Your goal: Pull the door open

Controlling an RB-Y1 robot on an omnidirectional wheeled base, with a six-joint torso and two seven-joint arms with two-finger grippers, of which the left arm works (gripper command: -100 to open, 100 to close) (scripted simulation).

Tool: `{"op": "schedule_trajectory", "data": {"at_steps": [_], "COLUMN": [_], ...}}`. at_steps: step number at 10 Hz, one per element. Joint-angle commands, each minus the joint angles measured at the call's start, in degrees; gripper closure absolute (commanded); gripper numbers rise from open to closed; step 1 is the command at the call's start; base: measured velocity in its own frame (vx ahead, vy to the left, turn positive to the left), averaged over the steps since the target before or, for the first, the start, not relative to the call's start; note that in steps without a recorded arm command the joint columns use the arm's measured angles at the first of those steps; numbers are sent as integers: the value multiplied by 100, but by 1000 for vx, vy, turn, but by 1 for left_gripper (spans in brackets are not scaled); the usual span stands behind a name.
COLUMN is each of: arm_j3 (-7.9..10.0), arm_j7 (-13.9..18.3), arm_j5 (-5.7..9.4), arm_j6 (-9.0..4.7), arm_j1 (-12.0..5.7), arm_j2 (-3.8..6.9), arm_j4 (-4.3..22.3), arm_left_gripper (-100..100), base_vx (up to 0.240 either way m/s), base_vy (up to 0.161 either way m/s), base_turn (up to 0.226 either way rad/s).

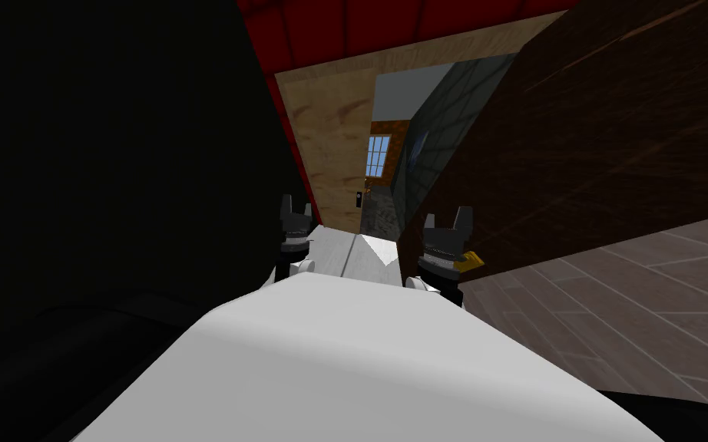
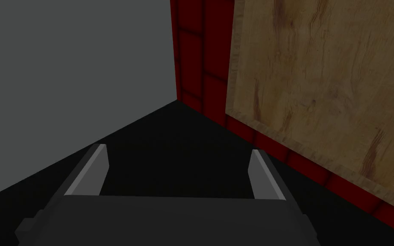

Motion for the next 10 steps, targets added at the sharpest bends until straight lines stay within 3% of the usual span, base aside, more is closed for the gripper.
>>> {"op": "schedule_trajectory", "data": {"at_steps": [1, 5, 10], "arm_j3": [-5, -16, -28], "arm_j7": [2, 8, 13], "arm_j5": [6, 22, 38], "arm_j6": [42, 145, 249], "arm_j1": [-104, -355, -612], "arm_j2": [56, 170, 267], "arm_j4": [206, 707, 1217], "arm_left_gripper": [-100, -100, -100], "base_vx": [79, 174, 95], "base_vy": [68, -46, -12], "base_turn": [-81, -3, -14]}}
